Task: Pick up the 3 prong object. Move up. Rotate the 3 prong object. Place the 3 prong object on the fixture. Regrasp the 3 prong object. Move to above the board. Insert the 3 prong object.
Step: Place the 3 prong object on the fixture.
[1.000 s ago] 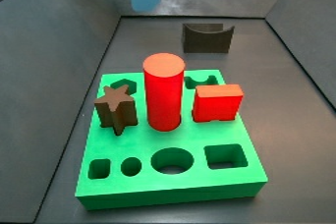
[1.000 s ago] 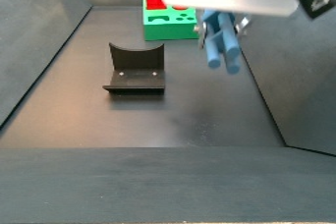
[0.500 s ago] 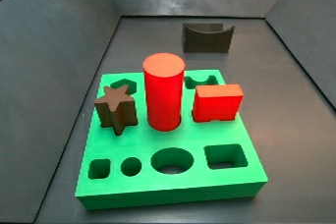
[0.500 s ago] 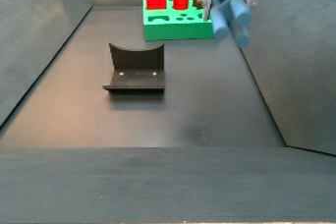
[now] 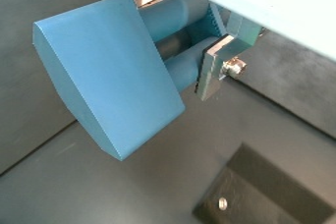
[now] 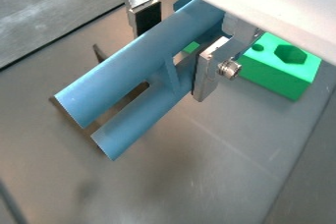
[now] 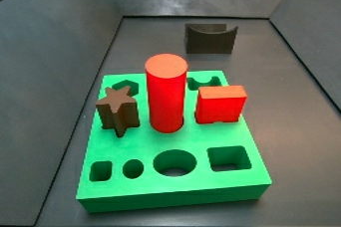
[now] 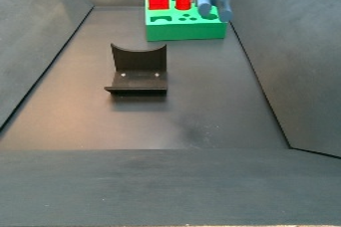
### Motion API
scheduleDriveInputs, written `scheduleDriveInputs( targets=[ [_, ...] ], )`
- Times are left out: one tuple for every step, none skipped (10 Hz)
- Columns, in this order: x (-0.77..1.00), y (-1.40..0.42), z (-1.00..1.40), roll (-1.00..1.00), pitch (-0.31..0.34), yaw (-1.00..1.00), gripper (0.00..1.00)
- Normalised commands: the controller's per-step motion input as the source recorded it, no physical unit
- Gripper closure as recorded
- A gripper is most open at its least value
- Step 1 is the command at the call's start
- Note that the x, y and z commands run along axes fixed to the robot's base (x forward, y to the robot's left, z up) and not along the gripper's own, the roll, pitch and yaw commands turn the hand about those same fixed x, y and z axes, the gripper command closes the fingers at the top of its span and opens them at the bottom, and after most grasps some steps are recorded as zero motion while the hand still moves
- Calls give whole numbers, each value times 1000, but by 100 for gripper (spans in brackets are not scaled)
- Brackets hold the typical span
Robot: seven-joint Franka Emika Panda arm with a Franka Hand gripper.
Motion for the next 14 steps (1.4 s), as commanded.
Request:
scheduleDriveInputs(
  targets=[
    [1000, -406, 35, 71, 177, 33, 100],
    [1000, -368, 34, 73, 158, 36, 100],
    [1000, -331, 31, 77, 145, 37, 100],
    [1000, -301, 29, 81, 148, 36, 100],
    [1000, -270, 28, 87, 147, 35, 100],
    [1000, -240, 22, 94, 144, 36, 100],
    [1000, -215, 23, 100, 145, 36, 100],
    [1000, -191, 20, 107, 148, 37, 100],
    [1000, -169, 17, 114, 145, 40, 100],
    [1000, -142, 17, 123, 153, 40, 100],
    [1000, 755, -79, -1000, -19, 60, 100],
    [981, 802, -90, -1000, -18, 56, 100],
    [895, 675, -68, -1000, -16, 34, 100],
    [754, 437, -32, -1000, -2, 27, 100]
  ],
)
